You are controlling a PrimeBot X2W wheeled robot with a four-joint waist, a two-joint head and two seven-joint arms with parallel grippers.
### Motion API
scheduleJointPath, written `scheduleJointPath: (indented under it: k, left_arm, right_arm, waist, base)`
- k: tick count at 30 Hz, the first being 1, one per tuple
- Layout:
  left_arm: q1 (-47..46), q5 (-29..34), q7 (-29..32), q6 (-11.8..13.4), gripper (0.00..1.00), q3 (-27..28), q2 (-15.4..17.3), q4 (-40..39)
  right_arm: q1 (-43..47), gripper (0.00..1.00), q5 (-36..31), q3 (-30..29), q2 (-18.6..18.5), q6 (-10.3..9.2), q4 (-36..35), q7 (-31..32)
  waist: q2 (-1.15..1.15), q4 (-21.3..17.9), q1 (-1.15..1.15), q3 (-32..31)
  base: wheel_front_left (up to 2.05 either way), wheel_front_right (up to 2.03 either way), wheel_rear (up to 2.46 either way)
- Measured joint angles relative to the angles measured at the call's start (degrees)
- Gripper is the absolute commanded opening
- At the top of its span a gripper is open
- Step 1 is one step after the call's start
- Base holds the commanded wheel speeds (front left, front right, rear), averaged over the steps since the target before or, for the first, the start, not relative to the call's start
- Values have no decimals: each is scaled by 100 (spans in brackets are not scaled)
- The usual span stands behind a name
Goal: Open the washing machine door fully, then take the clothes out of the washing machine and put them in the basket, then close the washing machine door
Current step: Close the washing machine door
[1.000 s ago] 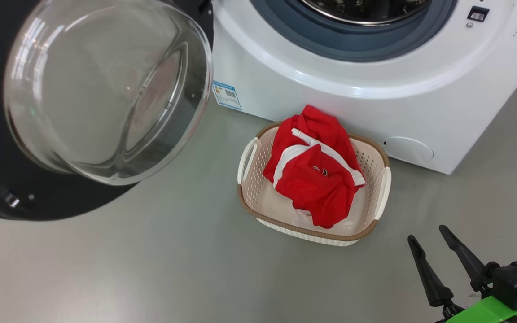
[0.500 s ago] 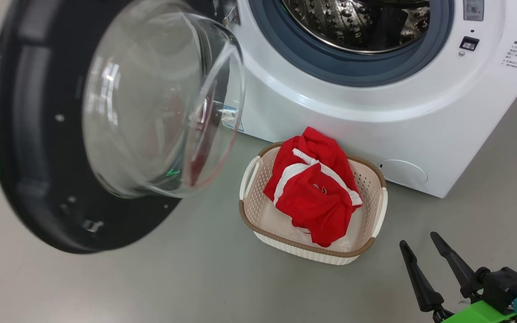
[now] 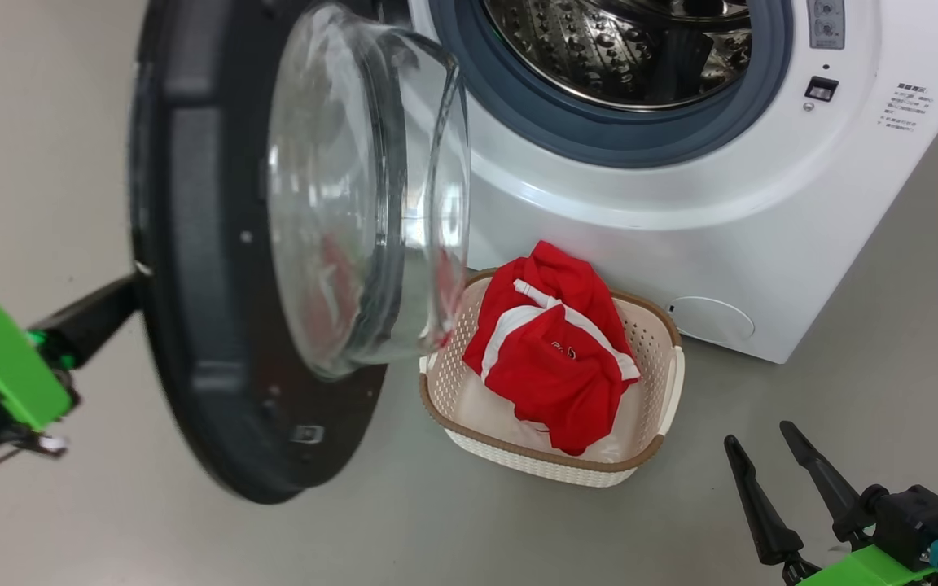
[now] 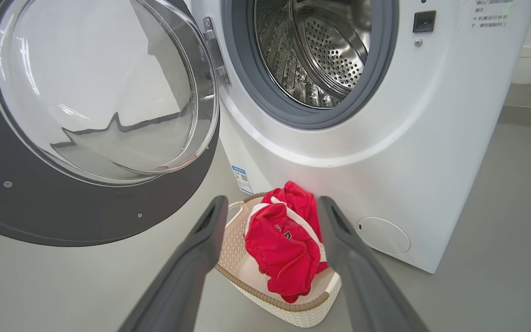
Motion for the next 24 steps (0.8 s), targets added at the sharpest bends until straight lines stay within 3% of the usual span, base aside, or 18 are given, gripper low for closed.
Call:
scheduleJointPath:
  k: [14, 24]
  left_arm:
    - [-12, -199, -560, 0, 0, -1042, -48, -1029]
    - [-68, -236, -975, -1, 0, -1424, 57, -912]
  right_arm:
    - [-1, 100, 0, -75, 53, 0, 8, 0]
    - [-1, 100, 0, -80, 94, 0, 44, 0]
  waist:
    - [0, -271, 0, 15]
    - [0, -417, 0, -65]
  base:
    - [0, 0, 0]
    - [0, 0, 0]
